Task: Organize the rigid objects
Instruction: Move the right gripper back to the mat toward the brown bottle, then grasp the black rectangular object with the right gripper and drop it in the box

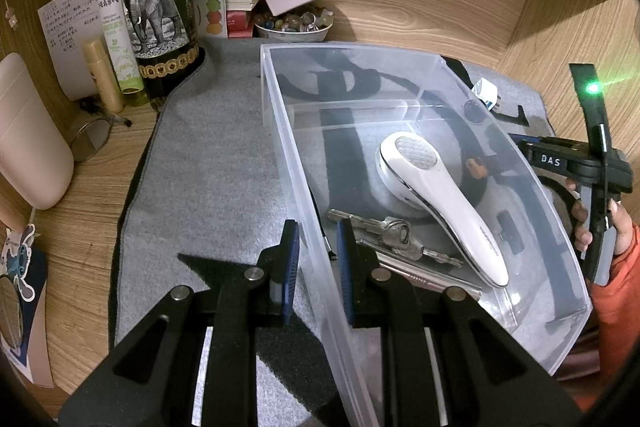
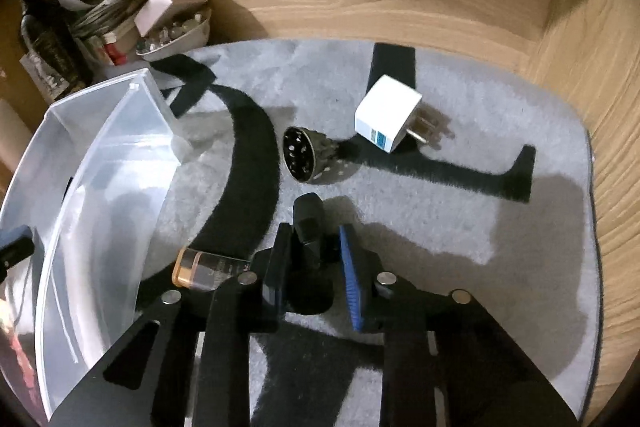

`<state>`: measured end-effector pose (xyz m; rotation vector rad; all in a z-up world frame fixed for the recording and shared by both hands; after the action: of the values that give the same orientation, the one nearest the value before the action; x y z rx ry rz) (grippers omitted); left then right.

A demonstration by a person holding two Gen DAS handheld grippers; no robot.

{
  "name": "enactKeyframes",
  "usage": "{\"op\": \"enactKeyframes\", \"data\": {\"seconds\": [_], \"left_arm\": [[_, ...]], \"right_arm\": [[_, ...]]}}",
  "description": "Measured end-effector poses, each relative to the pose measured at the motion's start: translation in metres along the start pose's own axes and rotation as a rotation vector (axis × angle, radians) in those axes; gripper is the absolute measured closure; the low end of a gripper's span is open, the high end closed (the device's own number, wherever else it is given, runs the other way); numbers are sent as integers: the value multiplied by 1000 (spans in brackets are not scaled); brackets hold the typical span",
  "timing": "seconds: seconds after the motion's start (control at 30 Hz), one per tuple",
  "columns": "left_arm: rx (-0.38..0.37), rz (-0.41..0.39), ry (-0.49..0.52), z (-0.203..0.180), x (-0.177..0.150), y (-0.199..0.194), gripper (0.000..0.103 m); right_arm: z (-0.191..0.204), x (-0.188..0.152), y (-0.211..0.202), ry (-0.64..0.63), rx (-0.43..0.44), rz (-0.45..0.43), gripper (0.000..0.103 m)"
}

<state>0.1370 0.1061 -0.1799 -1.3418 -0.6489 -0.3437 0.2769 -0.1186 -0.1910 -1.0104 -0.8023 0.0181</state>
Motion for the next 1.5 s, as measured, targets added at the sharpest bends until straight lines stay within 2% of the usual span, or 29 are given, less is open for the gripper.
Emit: {"op": "enactKeyframes", "data": {"seconds": [0.47,0.9,1.23,1.37,1.5], "left_arm": [[0,-1,2,1,-1,1,86],[2,0,2,1,-1,1,85],[4,1,2,2,-1,2,86],[7,2,1,2,-1,2,85],[6,2,-3,3,-1,2,86]], "right_arm": [[39,13,-38,-109,-1,-99,82],[97,23,-68,-218,79,-173,82],[138,16,-60,-304,157,-145,82],[159,10,-48,-343,212,-101,82],[173,3,-34,-384,229,-54,82]]}}
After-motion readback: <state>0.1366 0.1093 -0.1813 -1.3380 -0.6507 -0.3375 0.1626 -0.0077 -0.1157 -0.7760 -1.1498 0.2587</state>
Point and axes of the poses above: each gripper's, at about its wrist camera, not at the fingertips, and y roughly the way its jaws point, z to its left, x to its top, the point moved 7 cm from there along y, roughly the way its jaws point, and after that the axes turned 15 degrees about x, right-handed, at the moved point
